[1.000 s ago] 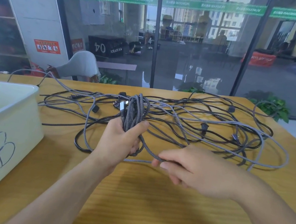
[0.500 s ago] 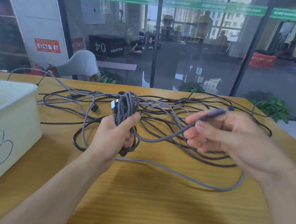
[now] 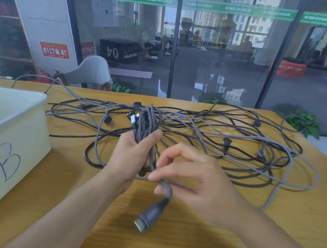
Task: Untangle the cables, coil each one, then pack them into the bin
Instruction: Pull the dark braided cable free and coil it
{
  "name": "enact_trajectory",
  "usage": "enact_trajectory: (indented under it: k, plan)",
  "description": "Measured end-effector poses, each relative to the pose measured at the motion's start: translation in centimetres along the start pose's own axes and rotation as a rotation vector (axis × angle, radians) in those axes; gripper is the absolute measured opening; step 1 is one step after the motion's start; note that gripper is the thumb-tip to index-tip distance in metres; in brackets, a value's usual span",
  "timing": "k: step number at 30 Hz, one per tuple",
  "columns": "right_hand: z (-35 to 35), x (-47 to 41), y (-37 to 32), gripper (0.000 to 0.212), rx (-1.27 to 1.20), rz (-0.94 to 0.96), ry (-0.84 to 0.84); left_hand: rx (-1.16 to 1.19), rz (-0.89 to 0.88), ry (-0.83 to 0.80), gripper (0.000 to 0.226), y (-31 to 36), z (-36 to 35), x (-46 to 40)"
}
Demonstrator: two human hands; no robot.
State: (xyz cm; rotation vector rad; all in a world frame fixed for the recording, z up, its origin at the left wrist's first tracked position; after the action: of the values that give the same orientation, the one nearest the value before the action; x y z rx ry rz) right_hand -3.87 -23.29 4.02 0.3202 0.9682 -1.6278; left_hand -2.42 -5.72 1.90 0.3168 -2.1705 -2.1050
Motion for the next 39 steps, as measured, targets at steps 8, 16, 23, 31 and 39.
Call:
enact_trajectory:
  k: [8, 16, 23, 31, 39]
  plan:
    - [1.3, -0.9, 1.1, 0.024, -0.947, -0.247, 0.635, -0.028, 0.022, -0.24, 0.042, 0.1, -1.1, 0.9]
    - [8.9, 1.9, 3.8, 0.03, 0.024, -0.429, 0.93, 0.068, 0.005, -0.487, 0.048, 1.4, -1.7, 2.0]
    - [2.5, -0.4, 2.8, 0.03, -0.275, -0.466, 0.716, 0.036, -0.009, -0.728, 0.047, 1.5, -3.6, 3.7]
    - [2.7, -0.1, 2.4, 0.038, -0.36, -0.345, 0.533, -0.195, -0.028, -0.763, 0.049, 1.8, -4.3, 4.5]
    - [2.7, -1.2, 1.6, 0.034, -0.388, -0.283, 0.729, -0.144, -0.096, -0.638, 0.04, 1.7, -4.7, 4.6]
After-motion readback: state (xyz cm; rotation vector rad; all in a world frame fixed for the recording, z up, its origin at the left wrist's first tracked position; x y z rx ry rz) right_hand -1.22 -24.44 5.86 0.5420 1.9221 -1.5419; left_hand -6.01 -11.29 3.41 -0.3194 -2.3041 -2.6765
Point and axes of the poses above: each hand's wrist, its own x-axis away from the middle knuckle, its own z-axis out of the back of the hand, y = z × x, the point moved 3 cm from there along -x, towards the middle knuckle, and after that the axes turned 8 degrees about z, right-handed, at the moved point
